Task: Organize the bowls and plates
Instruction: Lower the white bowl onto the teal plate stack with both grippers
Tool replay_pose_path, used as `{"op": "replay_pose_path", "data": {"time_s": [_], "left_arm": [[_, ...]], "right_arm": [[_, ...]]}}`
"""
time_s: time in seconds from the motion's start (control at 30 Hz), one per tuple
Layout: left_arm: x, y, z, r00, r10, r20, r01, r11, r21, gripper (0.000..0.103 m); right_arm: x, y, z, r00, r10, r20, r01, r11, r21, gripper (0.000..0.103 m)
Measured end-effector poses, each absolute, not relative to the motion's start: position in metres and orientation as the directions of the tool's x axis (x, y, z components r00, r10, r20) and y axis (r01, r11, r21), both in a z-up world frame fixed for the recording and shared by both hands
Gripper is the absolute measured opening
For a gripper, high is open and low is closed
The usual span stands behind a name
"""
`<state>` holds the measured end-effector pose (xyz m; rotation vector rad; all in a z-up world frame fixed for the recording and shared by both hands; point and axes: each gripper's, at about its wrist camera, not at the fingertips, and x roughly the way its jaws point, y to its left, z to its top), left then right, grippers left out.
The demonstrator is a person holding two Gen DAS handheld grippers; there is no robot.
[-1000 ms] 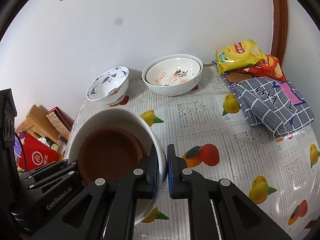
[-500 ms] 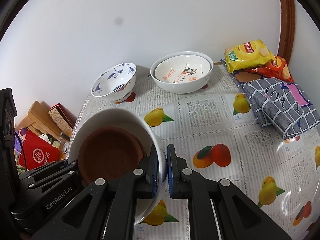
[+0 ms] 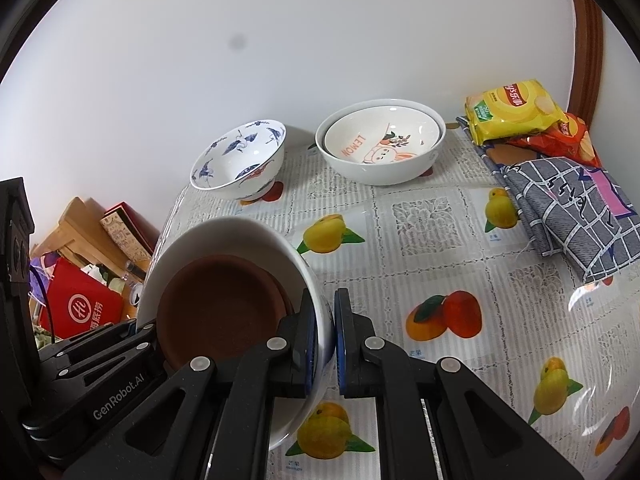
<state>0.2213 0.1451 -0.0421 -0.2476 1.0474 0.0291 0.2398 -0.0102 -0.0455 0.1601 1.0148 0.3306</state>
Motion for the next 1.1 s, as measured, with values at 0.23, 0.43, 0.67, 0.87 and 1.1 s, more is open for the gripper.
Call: {"op": "replay_pose_path", "data": {"time_s": [0.23,0.43,0.67,0.87,1.1], "left_arm": [[0.224,0.15,-0.046,0.496,-0.092,-0.863,-0.148,0.971,-0.188,0.01],[0.226,0.154,-0.05,0.491,-0.092,-0.866,-0.154,0.97,-0.19,0.01],[0.227,0.159,-0.057,0.483,-0.089,-0.871,-0.162,0.969,-0.189,0.01],[0.229,0.166,-0.064,0.471,-0.084,-0.878,-0.173,0.967,-0.186,0.01],[0.234,0.171,-0.076,0.452,-0.082,-0.888,-0.185,0.966,-0.183,0.01]], "right_arm": [[0.242,-0.005,-0.049,0.478,0.346,-0.807,-0.202,0.938,0.283,0.009],[0.245,-0.001,-0.052,0.472,0.348,-0.81,-0.205,0.937,0.283,0.009],[0.248,0.004,-0.058,0.461,0.351,-0.815,-0.211,0.936,0.283,0.009],[0.251,0.01,-0.065,0.447,0.357,-0.82,-0.217,0.933,0.288,0.009],[0.256,0.016,-0.077,0.428,0.362,-0.828,-0.222,0.93,0.293,0.009]]}}
